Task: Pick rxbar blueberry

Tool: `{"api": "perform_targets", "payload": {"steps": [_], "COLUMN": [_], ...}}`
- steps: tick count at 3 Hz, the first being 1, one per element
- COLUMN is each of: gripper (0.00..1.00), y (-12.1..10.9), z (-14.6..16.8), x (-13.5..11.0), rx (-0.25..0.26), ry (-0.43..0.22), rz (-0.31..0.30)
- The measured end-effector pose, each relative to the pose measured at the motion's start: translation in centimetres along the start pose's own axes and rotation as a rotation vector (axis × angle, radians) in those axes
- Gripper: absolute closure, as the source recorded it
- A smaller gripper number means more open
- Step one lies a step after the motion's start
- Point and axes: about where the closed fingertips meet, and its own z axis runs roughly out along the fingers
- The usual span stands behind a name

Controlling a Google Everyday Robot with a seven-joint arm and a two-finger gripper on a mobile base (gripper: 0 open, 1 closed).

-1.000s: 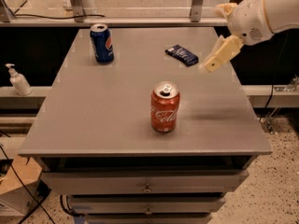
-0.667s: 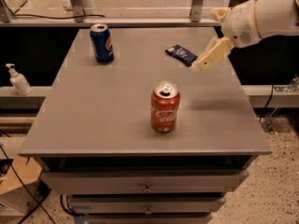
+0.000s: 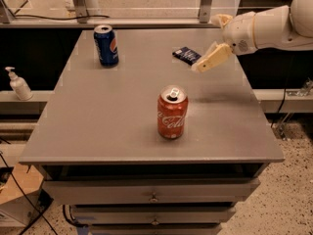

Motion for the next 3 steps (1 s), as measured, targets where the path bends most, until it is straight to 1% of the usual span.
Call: {"api": "perform_targets", "payload": {"steps": [1, 2, 3], "gripper": [0.0, 0.0, 0.0], "y": [-1.2, -1.2, -2.2], "z": [1.3, 1.4, 2.3], "x": [1.1, 1.1, 2.0], "rx": [0.009, 0.01, 0.057], "ry": [-0.056, -0.056, -0.082], "rz": [0.007, 0.008, 0.055]}}
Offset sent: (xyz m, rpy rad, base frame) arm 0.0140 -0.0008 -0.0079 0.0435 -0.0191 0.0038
